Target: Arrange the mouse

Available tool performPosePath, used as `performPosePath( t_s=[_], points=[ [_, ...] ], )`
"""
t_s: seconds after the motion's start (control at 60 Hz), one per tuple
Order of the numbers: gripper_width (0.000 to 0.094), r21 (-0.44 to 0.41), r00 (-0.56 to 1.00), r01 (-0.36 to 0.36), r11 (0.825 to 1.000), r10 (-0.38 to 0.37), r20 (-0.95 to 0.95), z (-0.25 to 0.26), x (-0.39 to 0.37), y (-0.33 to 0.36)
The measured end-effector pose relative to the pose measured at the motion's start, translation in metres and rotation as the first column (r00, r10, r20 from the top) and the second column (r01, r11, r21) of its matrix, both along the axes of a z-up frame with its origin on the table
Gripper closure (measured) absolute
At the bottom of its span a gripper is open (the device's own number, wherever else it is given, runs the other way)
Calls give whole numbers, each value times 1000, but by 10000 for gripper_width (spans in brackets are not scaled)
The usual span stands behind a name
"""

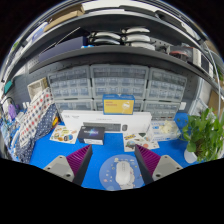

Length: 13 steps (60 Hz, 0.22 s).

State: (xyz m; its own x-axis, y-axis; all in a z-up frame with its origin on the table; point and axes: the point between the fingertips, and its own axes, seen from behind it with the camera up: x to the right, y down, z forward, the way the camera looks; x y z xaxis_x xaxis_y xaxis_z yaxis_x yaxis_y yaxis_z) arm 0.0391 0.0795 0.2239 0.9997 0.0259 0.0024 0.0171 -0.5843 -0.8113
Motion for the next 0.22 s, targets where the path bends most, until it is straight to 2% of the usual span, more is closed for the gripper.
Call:
performPosePath(
  t_s=[0.217],
  points=[
    [66, 4, 1000, -6, 1000, 6, 1, 3, -10, -4]
  ],
)
